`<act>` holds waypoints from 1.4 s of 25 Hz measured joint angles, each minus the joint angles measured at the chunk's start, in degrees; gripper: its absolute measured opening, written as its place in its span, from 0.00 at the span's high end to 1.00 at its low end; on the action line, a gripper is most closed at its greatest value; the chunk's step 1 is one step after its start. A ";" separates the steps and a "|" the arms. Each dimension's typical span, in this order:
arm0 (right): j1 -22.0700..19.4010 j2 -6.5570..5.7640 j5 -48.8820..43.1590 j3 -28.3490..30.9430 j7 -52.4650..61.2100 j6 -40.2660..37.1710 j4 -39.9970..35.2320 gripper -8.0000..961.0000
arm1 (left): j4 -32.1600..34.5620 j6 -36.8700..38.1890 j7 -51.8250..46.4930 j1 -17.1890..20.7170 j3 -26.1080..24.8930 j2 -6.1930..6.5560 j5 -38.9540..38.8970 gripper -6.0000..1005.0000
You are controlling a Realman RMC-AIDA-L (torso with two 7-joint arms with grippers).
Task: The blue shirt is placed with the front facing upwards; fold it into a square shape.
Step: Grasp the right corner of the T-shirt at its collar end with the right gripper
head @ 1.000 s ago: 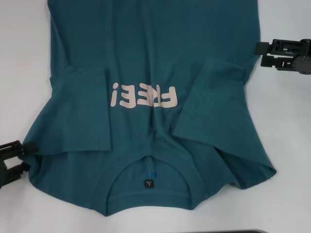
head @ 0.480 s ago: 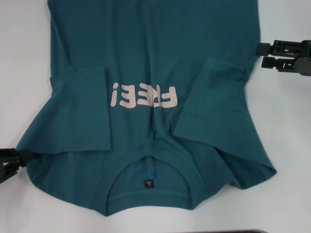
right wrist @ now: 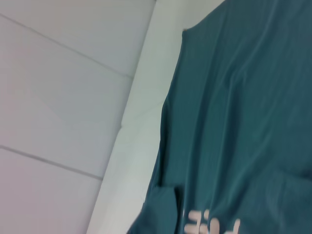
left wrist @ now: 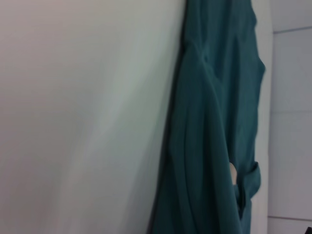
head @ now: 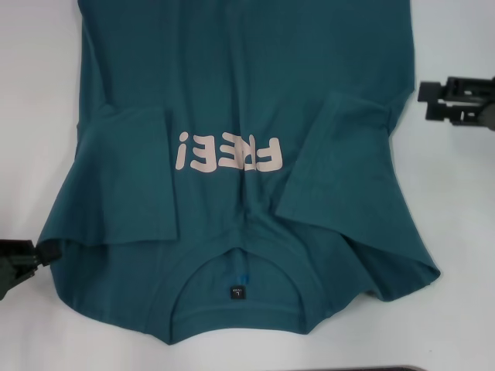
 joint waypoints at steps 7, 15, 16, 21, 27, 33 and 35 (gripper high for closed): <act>-0.83 -4.01 -10.81 -0.21 0.06 -8.98 -0.32 0.18 | 0.66 0.94 0.64 -1.58 0.08 0.15 -0.05 0.99; -1.28 -4.58 -22.85 -0.22 0.17 -13.96 -0.53 0.18 | 0.97 -0.30 0.62 -3.75 0.10 0.15 0.65 0.99; -1.30 -4.56 -23.97 -0.14 0.18 -14.05 -0.54 0.18 | 1.15 -0.45 0.58 -4.05 0.10 0.15 0.91 0.99; -1.53 -4.29 -25.70 0.90 0.42 -14.05 -0.57 0.18 | 2.01 -1.01 0.57 -4.64 0.09 0.45 1.04 0.99; -1.55 -2.32 -25.83 0.26 -0.50 -13.25 -0.45 0.18 | 2.36 -1.77 0.63 -4.81 0.09 0.67 1.06 0.99; -1.85 -0.93 -25.96 -0.62 -2.02 -10.95 -0.27 0.18 | 2.36 -2.12 0.64 -4.72 0.09 0.96 1.06 0.99; -1.95 -0.64 -25.98 -0.97 -1.82 -10.40 -0.04 0.18 | 2.36 -2.13 0.64 -4.72 0.09 1.04 1.06 0.99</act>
